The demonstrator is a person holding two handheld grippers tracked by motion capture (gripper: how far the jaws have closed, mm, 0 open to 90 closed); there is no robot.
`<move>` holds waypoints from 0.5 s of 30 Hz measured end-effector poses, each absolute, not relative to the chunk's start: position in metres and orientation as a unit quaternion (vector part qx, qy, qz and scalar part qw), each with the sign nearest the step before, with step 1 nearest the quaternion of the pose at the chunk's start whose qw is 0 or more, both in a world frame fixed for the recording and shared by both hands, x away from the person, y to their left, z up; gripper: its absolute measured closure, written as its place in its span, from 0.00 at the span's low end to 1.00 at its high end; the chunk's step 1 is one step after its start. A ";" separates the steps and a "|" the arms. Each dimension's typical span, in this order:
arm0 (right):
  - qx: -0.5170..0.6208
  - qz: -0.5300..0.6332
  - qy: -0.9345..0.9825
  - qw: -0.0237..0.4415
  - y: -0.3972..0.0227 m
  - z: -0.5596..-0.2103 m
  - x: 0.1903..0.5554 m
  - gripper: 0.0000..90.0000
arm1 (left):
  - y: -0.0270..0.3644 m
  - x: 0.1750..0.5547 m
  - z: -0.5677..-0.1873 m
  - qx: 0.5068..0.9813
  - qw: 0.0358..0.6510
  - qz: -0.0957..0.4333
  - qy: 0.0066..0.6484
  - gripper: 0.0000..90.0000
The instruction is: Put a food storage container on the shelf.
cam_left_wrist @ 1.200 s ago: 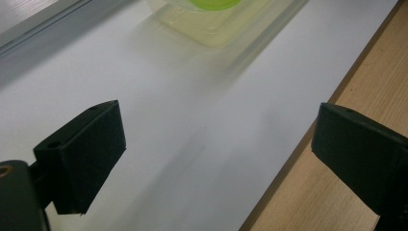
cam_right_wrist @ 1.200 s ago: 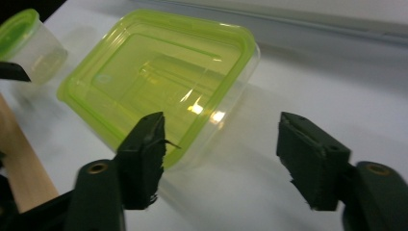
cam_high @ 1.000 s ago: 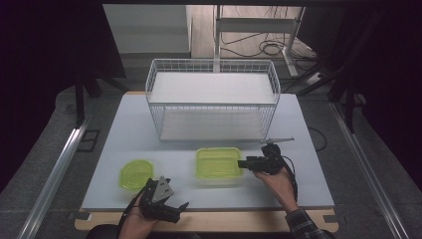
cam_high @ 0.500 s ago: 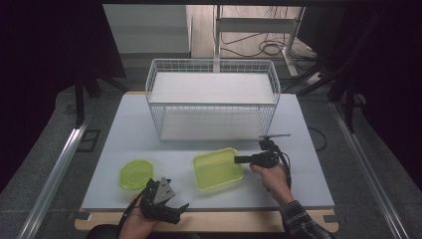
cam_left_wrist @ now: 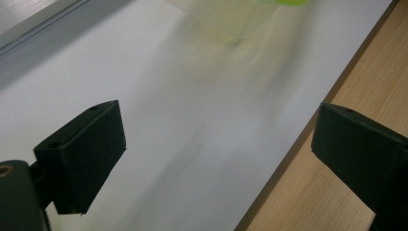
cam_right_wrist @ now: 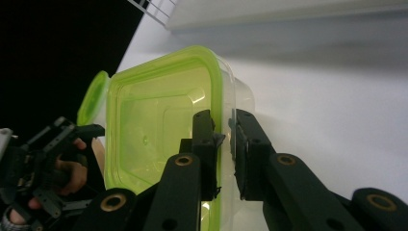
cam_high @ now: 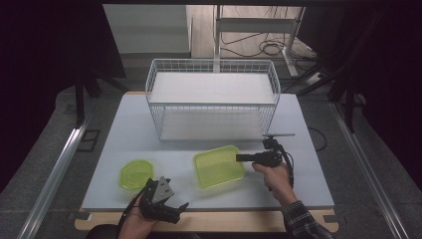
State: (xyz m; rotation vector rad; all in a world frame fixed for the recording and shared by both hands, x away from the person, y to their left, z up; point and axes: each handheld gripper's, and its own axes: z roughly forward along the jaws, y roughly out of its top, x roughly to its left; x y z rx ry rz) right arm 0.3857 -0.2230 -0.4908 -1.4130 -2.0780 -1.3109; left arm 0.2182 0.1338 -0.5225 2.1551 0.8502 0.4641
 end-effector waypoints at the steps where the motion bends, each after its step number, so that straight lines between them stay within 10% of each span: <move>1: -0.490 -0.463 -0.724 0.148 -0.224 -0.486 0.385 0.89 | 0.134 0.218 -0.522 0.843 0.382 0.181 0.334 0.05; 15: -0.484 -0.500 -0.706 0.131 -0.229 -0.447 0.386 0.89 | 0.135 0.218 -0.522 0.842 0.381 0.182 0.335 0.05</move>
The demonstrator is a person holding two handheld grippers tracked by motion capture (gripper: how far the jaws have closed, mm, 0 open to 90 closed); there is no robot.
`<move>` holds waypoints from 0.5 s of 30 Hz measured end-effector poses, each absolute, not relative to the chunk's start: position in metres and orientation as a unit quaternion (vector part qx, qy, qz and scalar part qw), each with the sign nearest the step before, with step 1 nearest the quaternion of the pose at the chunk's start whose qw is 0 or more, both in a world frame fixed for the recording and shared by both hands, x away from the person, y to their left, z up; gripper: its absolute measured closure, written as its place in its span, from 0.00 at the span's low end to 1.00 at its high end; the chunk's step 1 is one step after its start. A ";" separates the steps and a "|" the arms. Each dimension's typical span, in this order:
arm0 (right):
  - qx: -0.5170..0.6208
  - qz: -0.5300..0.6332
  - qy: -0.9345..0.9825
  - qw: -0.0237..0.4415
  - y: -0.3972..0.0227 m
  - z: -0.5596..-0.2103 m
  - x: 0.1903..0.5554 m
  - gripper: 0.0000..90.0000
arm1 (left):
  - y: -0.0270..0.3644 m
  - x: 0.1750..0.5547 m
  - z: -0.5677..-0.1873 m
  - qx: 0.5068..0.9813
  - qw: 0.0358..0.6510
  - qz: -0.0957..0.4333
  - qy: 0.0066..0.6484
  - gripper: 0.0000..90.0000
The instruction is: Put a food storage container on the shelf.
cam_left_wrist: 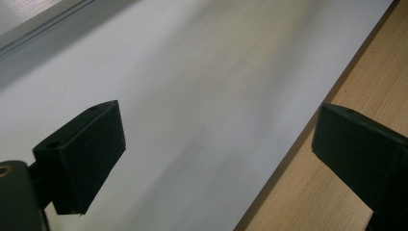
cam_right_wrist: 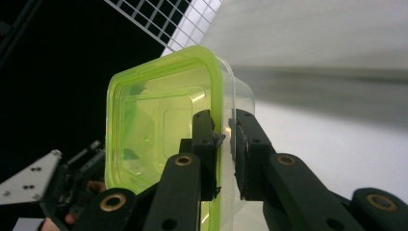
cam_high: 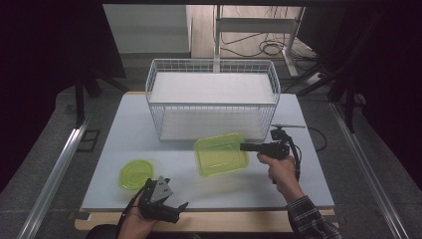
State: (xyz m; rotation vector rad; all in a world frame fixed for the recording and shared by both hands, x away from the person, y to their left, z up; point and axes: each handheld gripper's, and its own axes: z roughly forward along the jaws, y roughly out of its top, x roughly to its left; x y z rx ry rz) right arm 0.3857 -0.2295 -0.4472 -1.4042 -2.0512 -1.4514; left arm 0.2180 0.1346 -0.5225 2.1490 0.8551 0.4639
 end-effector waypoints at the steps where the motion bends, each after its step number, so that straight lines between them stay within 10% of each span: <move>1: -0.484 -0.500 -0.706 0.131 -0.229 -0.447 0.386 0.89 | 0.135 0.218 -0.522 0.842 0.381 0.182 0.335 0.05; 15: -0.469 -0.520 -0.705 0.115 -0.230 -0.408 0.390 0.89 | 0.133 0.218 -0.523 0.845 0.379 0.181 0.331 0.05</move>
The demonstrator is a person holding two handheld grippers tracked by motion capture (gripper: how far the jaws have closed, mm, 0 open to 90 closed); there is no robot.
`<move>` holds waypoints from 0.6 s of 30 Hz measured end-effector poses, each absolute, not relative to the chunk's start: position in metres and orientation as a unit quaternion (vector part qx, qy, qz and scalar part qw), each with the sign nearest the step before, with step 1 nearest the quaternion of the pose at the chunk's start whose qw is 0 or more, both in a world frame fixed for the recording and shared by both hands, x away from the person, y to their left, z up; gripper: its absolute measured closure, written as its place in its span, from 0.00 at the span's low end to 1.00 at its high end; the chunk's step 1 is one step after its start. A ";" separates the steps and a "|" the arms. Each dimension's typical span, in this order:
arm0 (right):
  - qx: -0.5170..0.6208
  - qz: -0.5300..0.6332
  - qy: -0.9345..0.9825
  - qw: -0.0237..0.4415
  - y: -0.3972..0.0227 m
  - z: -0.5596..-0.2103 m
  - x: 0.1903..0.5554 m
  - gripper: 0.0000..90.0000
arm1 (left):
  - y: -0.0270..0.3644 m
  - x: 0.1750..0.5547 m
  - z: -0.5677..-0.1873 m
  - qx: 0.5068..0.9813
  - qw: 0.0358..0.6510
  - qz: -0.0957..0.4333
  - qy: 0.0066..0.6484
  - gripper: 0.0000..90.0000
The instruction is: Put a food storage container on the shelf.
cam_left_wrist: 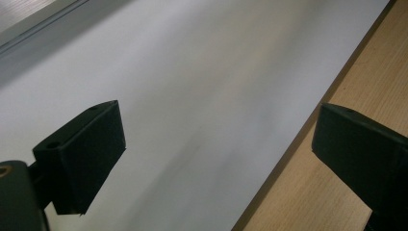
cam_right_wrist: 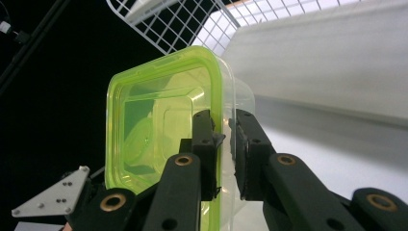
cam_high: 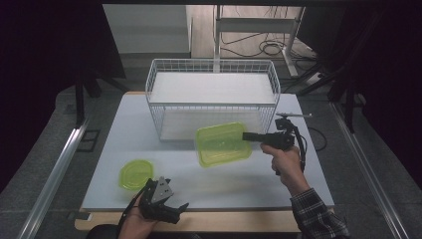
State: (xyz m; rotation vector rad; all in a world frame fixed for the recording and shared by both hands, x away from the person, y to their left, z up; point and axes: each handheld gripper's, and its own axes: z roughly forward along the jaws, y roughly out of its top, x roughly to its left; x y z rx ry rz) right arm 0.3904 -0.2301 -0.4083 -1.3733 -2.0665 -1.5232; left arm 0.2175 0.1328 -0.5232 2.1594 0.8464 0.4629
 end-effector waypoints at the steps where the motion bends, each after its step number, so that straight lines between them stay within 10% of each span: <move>1: -0.468 -0.520 -0.705 0.115 -0.230 -0.405 0.391 0.89 | 0.133 0.217 -0.523 0.845 0.379 0.181 0.332 0.05; 18: -0.454 -0.546 -0.696 0.104 -0.222 -0.358 0.402 0.89 | 0.132 0.218 -0.524 0.847 0.378 0.175 0.332 0.04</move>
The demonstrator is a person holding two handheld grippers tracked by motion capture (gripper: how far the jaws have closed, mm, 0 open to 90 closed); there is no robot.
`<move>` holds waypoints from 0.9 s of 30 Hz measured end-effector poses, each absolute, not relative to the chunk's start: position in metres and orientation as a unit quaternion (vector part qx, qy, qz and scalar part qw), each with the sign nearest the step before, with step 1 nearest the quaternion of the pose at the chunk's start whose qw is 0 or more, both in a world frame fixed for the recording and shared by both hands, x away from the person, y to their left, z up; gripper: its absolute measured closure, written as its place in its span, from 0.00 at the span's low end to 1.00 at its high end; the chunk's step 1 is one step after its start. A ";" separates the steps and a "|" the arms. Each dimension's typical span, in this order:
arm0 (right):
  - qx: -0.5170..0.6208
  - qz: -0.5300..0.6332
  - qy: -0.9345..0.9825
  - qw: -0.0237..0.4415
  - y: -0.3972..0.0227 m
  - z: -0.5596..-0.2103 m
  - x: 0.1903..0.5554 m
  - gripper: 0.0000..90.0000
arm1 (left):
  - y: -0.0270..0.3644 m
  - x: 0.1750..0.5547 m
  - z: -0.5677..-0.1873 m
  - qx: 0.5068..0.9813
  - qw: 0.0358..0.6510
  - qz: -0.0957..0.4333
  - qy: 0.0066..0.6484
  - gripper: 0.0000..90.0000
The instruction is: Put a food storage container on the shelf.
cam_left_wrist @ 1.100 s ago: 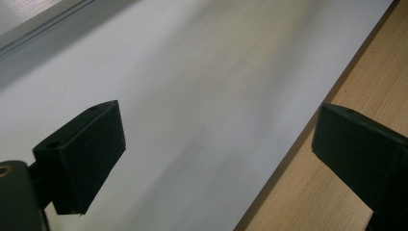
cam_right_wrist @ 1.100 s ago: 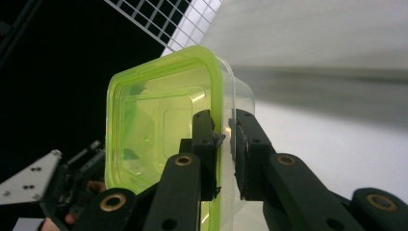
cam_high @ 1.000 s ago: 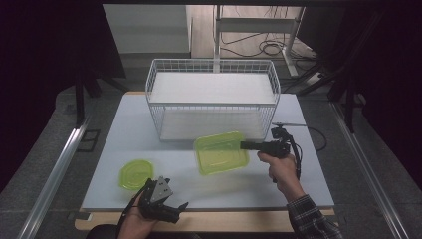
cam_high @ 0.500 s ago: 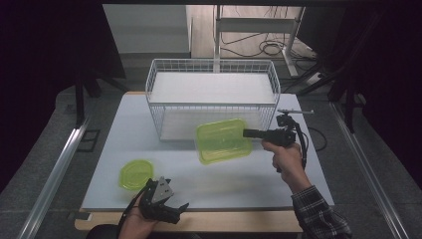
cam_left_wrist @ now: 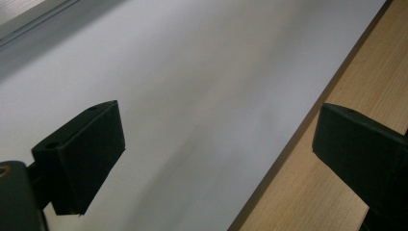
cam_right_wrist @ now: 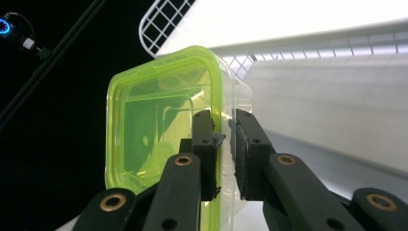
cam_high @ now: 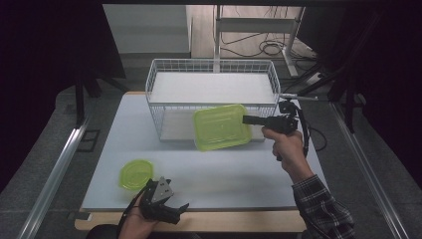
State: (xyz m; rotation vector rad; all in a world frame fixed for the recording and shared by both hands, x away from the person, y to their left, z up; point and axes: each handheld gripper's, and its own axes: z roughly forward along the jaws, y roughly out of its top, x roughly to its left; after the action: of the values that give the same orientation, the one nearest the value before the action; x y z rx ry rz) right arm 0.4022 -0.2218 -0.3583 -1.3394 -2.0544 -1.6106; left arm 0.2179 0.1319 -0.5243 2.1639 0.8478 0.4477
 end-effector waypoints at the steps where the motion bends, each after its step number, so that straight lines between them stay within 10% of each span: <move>1: -0.458 -0.548 -0.692 0.101 -0.221 -0.353 0.405 0.89 | 0.131 0.218 -0.524 0.848 0.376 0.176 0.329 0.04; 27: -0.488 -0.563 -0.667 0.020 -0.191 -0.303 0.456 0.89 | 0.131 0.217 -0.525 0.848 0.377 0.173 0.329 0.04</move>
State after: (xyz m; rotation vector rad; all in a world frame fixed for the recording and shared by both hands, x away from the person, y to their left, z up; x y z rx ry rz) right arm 0.4563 -0.1908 -0.3031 -1.5129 -2.0682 -1.7469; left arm 0.2174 0.1311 -0.5248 2.1698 0.8416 0.4434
